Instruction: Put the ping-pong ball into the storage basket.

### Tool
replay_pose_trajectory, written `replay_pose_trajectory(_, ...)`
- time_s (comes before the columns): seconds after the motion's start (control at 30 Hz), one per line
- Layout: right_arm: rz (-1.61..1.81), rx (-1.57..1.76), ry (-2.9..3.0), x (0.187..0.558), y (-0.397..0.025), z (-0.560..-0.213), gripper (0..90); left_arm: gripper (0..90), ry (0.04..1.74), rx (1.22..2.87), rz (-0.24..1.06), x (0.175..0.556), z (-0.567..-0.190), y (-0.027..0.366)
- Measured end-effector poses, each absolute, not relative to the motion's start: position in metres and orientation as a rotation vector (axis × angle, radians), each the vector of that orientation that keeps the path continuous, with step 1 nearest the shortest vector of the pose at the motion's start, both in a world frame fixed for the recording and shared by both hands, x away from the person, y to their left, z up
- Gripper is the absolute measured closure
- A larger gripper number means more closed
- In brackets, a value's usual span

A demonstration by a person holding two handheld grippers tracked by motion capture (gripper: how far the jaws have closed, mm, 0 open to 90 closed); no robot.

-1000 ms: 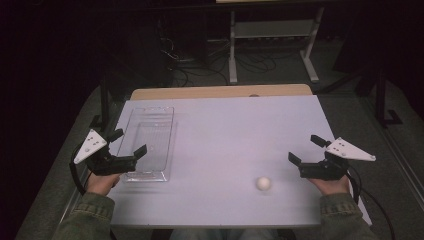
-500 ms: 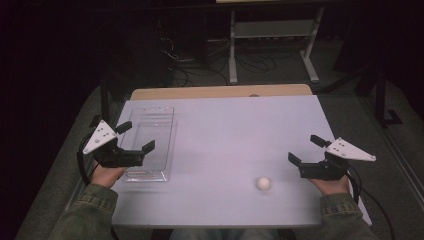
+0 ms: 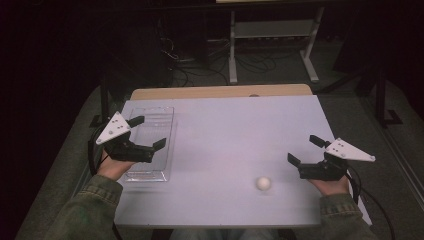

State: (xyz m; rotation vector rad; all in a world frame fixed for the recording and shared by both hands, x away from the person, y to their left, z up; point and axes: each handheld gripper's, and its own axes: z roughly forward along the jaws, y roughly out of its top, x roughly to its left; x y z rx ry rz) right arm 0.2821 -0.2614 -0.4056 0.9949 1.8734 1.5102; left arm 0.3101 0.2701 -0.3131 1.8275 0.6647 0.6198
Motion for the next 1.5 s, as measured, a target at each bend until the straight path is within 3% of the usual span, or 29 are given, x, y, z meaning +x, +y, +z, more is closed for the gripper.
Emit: replay_pose_trajectory(1.5,1.560,1.017,1.814,0.278,-0.269,-0.399,0.0,0.0,0.386,2.018,0.502,0.340,-0.296,0.170)
